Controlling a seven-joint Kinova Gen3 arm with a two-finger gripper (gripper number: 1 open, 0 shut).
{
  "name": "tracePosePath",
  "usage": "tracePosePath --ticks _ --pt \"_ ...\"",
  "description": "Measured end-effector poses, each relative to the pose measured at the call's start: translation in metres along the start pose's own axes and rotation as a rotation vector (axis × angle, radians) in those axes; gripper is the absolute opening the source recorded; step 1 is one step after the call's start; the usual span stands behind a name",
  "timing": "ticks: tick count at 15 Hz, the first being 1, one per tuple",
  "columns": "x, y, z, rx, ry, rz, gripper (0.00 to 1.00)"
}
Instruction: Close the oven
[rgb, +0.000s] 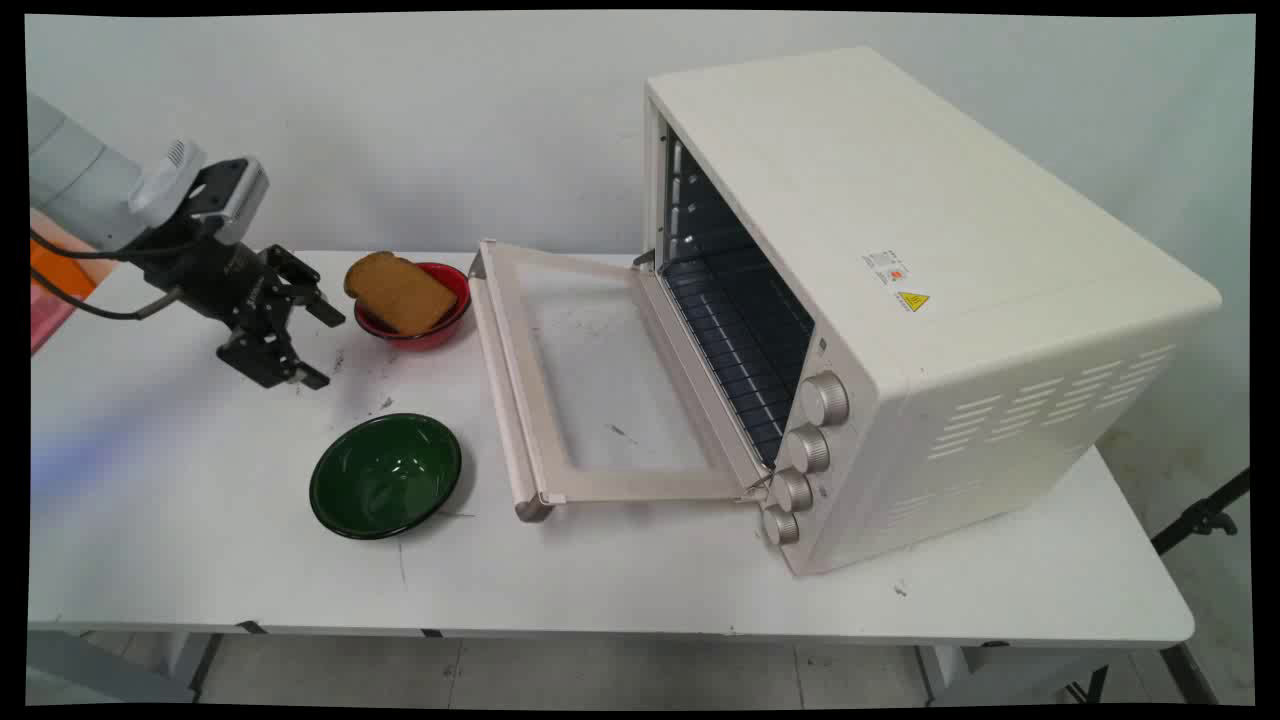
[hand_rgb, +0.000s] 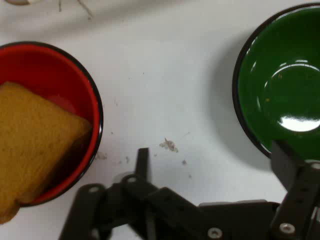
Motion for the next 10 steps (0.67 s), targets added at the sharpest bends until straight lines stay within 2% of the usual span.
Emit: tracePosePath --ticks 1,5,10 --pt "0.002 0.0 0.001 0.0 0.004 -0.002 0.0" --pt "0.014 0.0 0.01 0.005 0.025 -0.01 0.0" --pt "0.034 0.005 0.037 0.019 0.051 -0.03 0.0"
